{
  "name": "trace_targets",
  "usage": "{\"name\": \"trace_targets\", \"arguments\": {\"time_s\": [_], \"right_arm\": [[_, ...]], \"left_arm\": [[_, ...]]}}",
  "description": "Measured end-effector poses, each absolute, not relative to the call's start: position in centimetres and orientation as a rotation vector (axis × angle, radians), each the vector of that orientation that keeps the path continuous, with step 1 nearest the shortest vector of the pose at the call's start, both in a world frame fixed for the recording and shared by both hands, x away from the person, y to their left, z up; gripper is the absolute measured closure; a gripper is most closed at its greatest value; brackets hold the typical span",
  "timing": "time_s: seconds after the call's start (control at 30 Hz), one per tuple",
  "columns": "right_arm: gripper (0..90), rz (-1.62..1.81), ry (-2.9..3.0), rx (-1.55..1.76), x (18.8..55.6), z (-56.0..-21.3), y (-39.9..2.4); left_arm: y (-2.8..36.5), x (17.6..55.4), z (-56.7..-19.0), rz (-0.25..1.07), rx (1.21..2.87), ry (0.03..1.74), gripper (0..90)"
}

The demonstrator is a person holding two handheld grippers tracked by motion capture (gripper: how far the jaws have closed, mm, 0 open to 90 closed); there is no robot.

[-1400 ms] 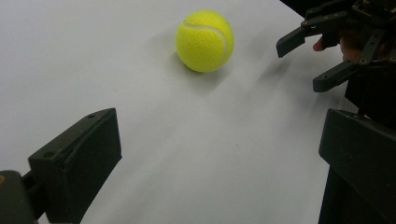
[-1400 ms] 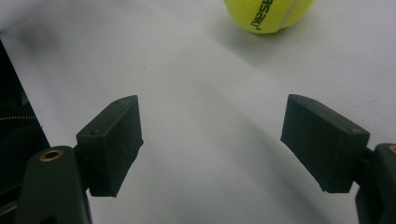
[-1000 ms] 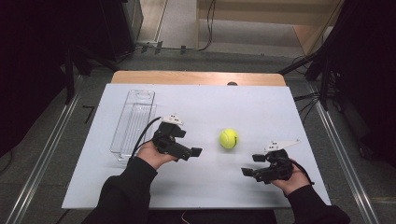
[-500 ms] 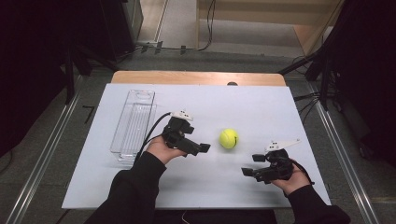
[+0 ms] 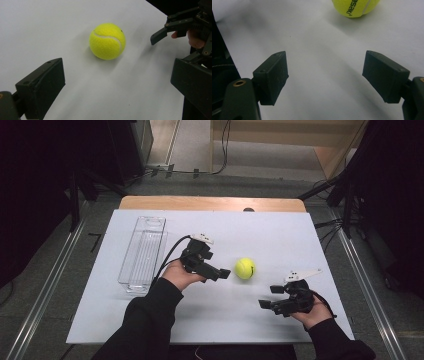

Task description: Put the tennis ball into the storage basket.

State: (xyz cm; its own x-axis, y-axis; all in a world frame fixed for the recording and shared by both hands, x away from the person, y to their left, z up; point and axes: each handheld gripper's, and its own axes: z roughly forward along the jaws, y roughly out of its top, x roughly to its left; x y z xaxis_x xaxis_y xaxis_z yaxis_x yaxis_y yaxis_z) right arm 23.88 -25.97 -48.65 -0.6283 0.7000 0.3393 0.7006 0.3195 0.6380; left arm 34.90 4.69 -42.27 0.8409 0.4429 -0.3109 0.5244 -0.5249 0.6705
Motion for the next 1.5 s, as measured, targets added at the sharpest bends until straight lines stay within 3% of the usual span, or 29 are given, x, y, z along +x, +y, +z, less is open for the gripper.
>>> {"name": "trace_targets", "arguments": {"time_s": [1.5], "right_arm": [[18.4, -1.231, -2.539, -1.351, 24.1, -48.7, -26.1]], "left_arm": [[-1.7, 38.0, -43.9, -0.127, 2.255, 0.615, 1.9]]}}
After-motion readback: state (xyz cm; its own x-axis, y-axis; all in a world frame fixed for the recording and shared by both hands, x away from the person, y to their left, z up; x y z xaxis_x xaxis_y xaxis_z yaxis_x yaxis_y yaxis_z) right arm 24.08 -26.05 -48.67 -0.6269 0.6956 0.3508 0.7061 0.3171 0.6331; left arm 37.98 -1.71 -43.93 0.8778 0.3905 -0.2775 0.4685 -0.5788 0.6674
